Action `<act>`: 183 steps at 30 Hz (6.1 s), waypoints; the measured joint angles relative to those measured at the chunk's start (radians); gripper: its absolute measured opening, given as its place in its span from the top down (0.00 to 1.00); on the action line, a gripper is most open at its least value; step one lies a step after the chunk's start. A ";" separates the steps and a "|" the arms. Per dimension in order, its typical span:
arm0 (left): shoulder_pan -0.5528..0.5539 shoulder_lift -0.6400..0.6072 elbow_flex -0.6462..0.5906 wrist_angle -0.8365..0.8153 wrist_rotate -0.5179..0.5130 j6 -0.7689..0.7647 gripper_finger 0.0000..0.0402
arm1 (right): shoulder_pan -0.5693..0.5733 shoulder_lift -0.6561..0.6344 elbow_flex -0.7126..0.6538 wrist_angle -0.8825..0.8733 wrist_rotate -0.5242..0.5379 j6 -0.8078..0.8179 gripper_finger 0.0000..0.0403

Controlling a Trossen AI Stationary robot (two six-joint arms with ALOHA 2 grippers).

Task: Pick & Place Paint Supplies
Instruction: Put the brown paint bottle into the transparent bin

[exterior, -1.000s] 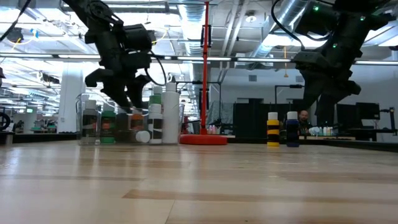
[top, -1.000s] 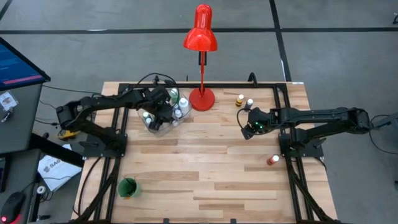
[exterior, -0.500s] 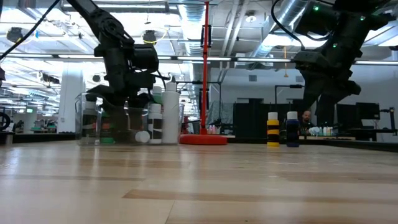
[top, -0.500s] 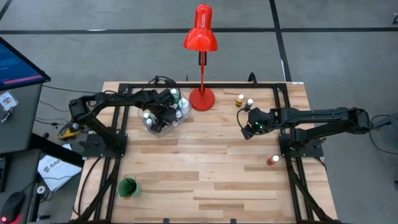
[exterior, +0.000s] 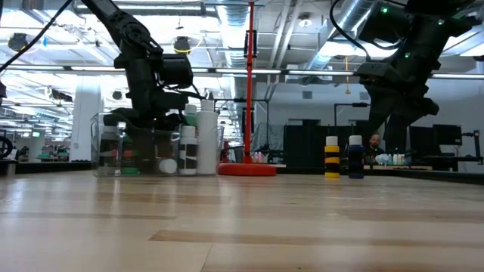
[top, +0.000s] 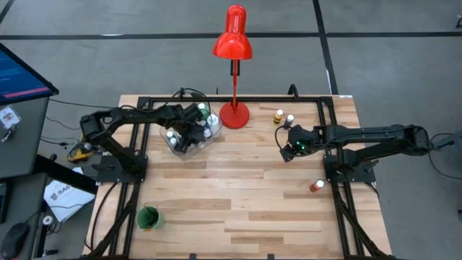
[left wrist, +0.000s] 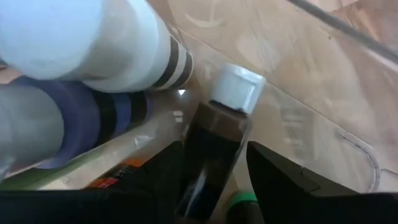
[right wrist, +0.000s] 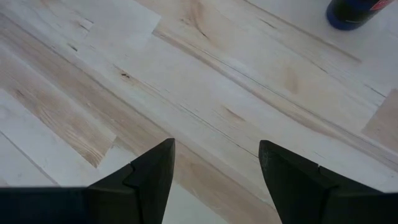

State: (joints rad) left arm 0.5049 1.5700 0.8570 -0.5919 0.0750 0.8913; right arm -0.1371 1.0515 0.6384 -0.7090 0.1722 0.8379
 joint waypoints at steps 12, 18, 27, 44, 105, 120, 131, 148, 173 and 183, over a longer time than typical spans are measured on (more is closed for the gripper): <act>-0.008 0.001 -0.001 -0.014 0.029 0.012 0.39 | 0.000 0.000 0.000 0.000 0.000 0.000 0.44; -0.040 0.001 -0.002 -0.047 0.028 0.017 0.44 | 0.000 0.000 0.000 0.000 0.000 -0.002 0.44; -0.068 -0.005 -0.002 -0.104 0.038 0.029 0.48 | 0.000 0.000 0.001 0.000 0.000 -0.004 0.44; -0.087 0.000 -0.019 -0.091 0.026 0.075 0.69 | 0.000 0.000 0.001 0.007 0.000 -0.008 0.44; -0.110 -0.061 -0.109 -0.007 0.013 0.063 0.54 | -0.003 0.000 0.001 0.011 0.000 -0.033 0.44; -0.114 -0.160 -0.115 -0.001 0.020 -0.026 0.74 | -0.002 0.000 0.001 0.011 0.000 -0.033 0.44; -0.113 -0.376 -0.113 0.020 0.019 -0.122 0.73 | -0.002 0.000 0.001 0.052 -0.029 -0.029 0.44; -0.113 -0.658 -0.111 0.106 0.016 -0.412 0.72 | 0.001 0.000 0.001 0.486 -0.185 -0.089 0.44; -0.127 -0.671 -0.109 1.015 0.091 -1.191 0.71 | 0.006 0.158 0.180 0.994 -0.168 -0.479 0.44; -0.172 -0.541 -0.110 1.290 0.092 -1.290 0.71 | -0.028 0.371 0.457 0.994 -0.204 -0.622 0.34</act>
State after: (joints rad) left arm 0.3326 1.0287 0.7471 0.6977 0.1665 -0.3990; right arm -0.1655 1.4222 1.0950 0.2848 -0.0322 0.2157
